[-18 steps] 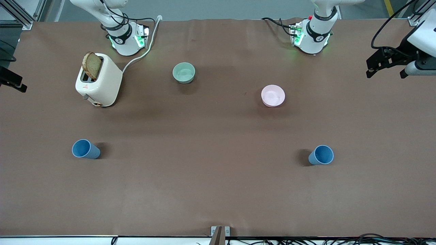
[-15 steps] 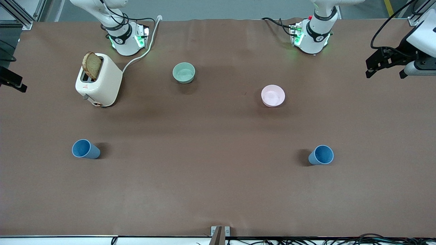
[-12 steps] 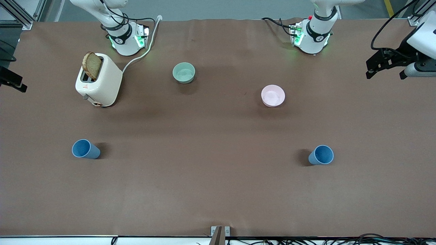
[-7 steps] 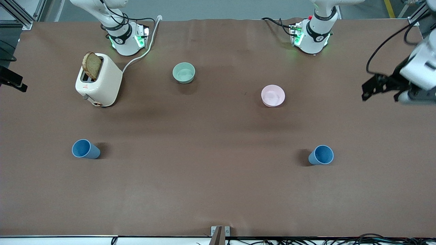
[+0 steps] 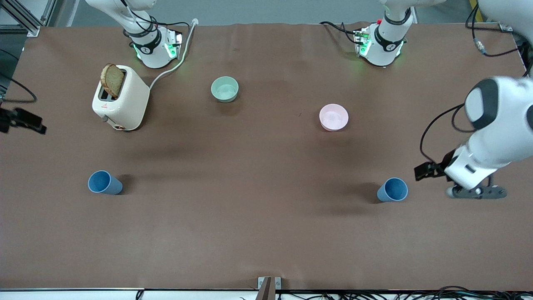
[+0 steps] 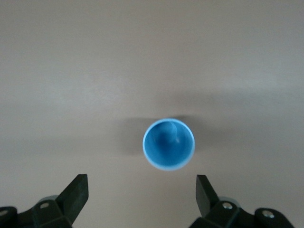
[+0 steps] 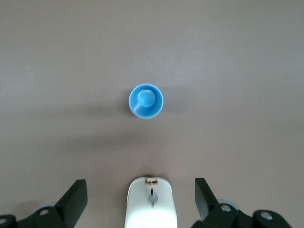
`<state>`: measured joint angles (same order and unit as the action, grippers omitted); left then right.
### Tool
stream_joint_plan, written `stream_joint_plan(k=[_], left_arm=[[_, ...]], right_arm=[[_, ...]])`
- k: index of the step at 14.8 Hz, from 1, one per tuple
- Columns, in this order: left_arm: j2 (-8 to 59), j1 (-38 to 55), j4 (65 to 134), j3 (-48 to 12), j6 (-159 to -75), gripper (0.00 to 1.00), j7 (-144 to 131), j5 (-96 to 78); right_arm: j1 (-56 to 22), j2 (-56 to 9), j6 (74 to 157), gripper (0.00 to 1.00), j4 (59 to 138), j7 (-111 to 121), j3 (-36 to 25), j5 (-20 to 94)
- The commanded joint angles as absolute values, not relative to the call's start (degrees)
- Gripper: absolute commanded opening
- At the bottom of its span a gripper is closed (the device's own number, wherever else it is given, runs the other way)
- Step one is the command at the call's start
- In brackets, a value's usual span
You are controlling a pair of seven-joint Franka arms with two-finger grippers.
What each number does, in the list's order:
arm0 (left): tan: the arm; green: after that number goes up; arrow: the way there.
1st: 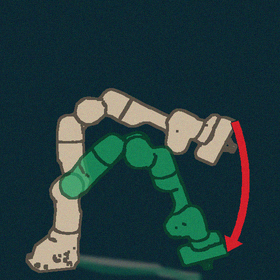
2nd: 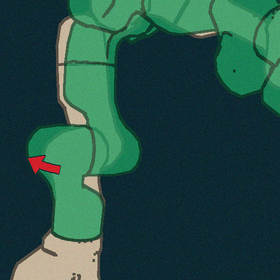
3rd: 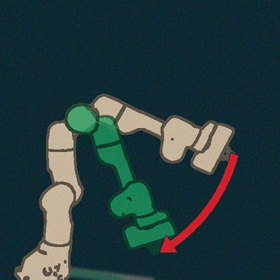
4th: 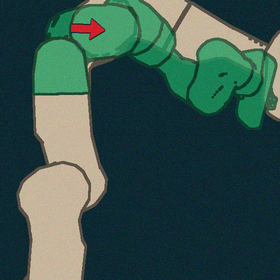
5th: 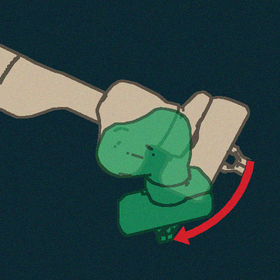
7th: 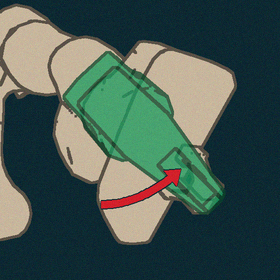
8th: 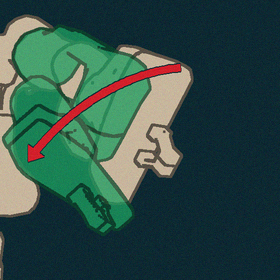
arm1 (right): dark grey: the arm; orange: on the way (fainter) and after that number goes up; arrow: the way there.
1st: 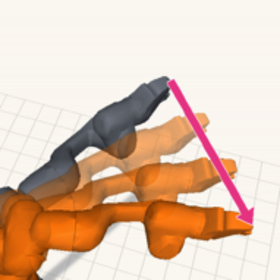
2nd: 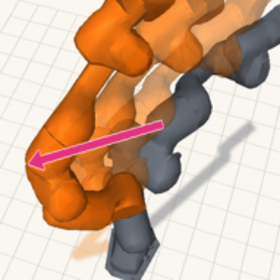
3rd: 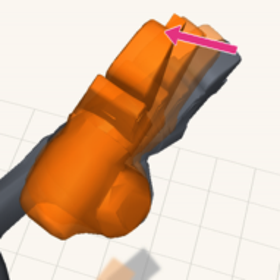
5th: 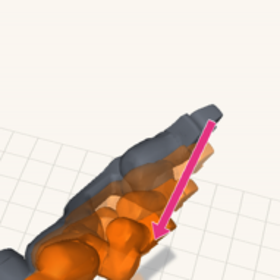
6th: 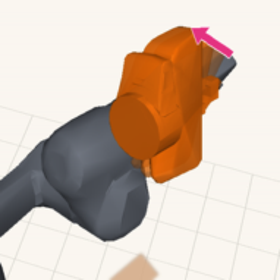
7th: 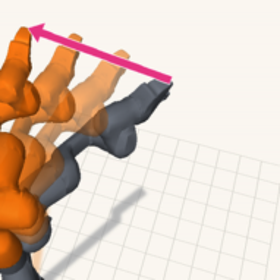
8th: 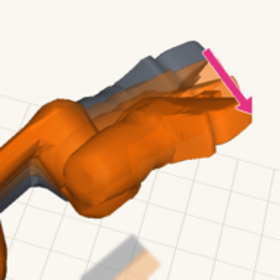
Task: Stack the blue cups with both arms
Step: 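Grasp the blue cup with the left gripper while the right gripper grasps the other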
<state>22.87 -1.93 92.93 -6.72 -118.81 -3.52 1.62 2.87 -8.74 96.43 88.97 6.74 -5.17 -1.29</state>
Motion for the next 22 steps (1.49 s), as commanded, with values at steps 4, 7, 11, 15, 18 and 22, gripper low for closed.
stream_joint_plan(k=[4, 7, 11, 15, 18, 22], left_arm=[[32.42, -3.08, 93.78, -6.86, -126.47, 1.00, -3.69, 2.64], [34.19, -2.99, 94.04, -6.86, -126.48, 0.86, -2.82, 2.64], [35.24, -3.08, 94.57, -6.94, -126.47, 0.25, -2.64, 2.64], [35.16, -2.99, 94.22, -6.94, -126.21, 0.00, -3.07, 2.64], [33.93, -2.11, 91.59, -7.56, -123.86, 0.00, -6.14, 1.76], [31.56, -2.02, 91.14, -13.35, -121.55, 0.00, -13.85, 1.67]], right_arm=[[4.92, -18.00, 115.20, 1.00, 97.90, 12.73, -5.19, -1.14], [5.62, -20.39, 125.12, 1.00, 102.99, 13.88, -5.10, -1.05], [5.36, -22.76, 137.00, 1.00, 108.53, 14.32, -5.01, -1.05], [5.19, -24.52, 147.99, 0.95, 114.07, 14.50, -5.01, -1.05], [5.27, -25.31, 148.97, 0.87, 114.52, 14.50, -5.01, -1.05], [5.36, -25.84, 148.98, 0.39, 114.52, 14.41, -5.01, -1.05]])
